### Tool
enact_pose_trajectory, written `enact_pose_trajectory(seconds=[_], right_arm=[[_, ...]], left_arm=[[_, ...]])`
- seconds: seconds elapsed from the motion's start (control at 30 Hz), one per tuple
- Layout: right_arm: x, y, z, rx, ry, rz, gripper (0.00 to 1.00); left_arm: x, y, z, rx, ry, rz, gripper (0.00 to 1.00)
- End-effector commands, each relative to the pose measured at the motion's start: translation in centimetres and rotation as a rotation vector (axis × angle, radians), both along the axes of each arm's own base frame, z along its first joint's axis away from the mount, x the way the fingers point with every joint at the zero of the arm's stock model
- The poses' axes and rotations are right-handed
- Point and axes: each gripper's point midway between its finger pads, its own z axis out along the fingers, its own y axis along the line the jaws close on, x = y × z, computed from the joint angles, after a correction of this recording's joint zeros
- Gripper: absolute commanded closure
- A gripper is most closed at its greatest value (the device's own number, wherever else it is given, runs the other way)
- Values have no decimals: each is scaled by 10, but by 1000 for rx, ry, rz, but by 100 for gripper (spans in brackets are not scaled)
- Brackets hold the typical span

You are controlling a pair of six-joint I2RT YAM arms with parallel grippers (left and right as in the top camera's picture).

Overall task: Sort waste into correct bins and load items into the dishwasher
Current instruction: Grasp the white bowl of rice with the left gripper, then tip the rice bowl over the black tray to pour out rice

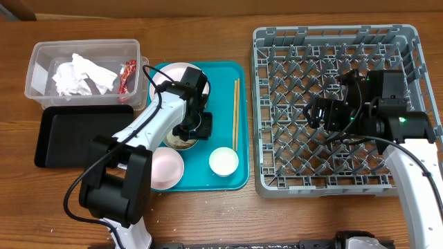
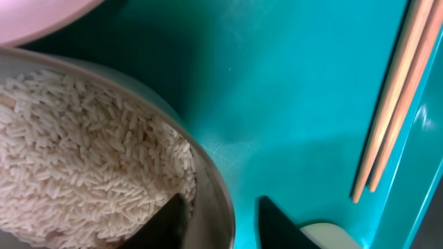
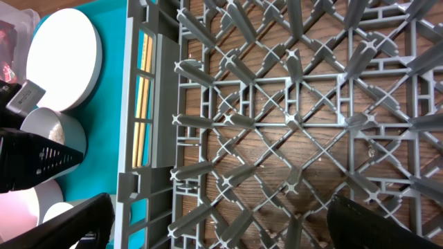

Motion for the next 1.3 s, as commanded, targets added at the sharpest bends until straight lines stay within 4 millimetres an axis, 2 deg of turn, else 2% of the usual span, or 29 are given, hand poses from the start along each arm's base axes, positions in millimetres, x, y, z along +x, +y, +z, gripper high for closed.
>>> enact_pose_trajectory(seconds=[0.0, 0.1, 0.17, 0.27, 0.4, 0.63, 0.7, 0.9, 0.97, 1.1, 1.17, 1.27], right_arm=[[5, 0, 10, 4, -31, 1, 0], [5, 0, 10, 4, -32, 1, 0], [5, 0, 10, 4, -32, 1, 0], [5, 0, 10, 4, -33, 0, 0], [5, 0, 10, 4, -33, 1, 0], [5, 0, 11, 4, -34, 1, 0], [6, 0, 11, 4, -36, 1, 0], [6, 0, 11, 3, -36, 1, 0], [6, 0, 11, 3, -36, 0, 0], [6, -1, 11, 0, -36, -1, 0], [6, -1, 10, -3, -36, -3, 0], [6, -2, 10, -7, -36, -5, 0]], left_arm=[[0, -1, 2, 5, -13, 3, 80], [1, -1, 2, 3, -17, 3, 86], [1, -1, 2, 2, -16, 3, 87], [1, -1, 2, 2, -16, 3, 96], [-2, -5, 9, -17, 3, 2, 96], [9, -9, 52, -19, -2, -10, 96], [20, -13, 75, -33, -39, -18, 96], [34, -17, 100, -49, -104, -53, 96], [40, -13, 112, -52, -119, -40, 96], [52, 11, 150, -68, -154, 30, 96], [51, 37, 176, -63, -162, 84, 96], [45, 63, 192, -49, -160, 87, 96]])
